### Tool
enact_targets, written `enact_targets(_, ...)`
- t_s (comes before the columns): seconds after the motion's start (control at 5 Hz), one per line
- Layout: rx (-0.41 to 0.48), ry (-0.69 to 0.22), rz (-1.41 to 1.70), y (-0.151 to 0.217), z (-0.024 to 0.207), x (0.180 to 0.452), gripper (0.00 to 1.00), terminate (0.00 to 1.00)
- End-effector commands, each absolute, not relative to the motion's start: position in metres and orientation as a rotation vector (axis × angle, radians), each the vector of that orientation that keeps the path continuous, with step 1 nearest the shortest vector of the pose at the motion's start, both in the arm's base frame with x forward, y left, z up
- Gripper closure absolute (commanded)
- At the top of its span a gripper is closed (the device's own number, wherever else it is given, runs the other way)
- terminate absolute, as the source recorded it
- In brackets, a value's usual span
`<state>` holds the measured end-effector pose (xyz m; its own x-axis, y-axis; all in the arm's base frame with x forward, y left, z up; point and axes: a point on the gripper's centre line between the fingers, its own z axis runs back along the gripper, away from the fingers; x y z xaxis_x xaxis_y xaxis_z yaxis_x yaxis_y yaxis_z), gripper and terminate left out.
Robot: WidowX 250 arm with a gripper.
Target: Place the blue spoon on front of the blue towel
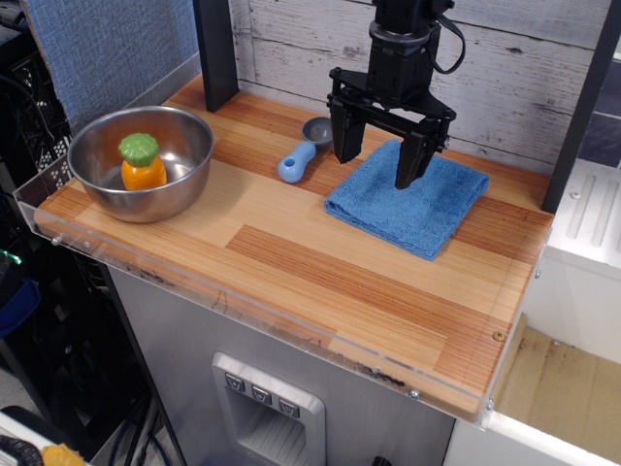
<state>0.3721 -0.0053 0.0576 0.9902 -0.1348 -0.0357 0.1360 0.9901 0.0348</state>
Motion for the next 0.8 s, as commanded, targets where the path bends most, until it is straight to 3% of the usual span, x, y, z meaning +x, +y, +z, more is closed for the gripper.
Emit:
enact_targets(0.0,0.037,0.033,-0.136,-0.005,0.058,0.372,0.0,0.0)
enact_targets(0.2,0.005,0.006,-0.042,0.015,0.051,0.372,0.0,0.0)
enact_targets(0.6,0.048,-0.044,0.077,0.061,0.059,0.371,0.0,0.0)
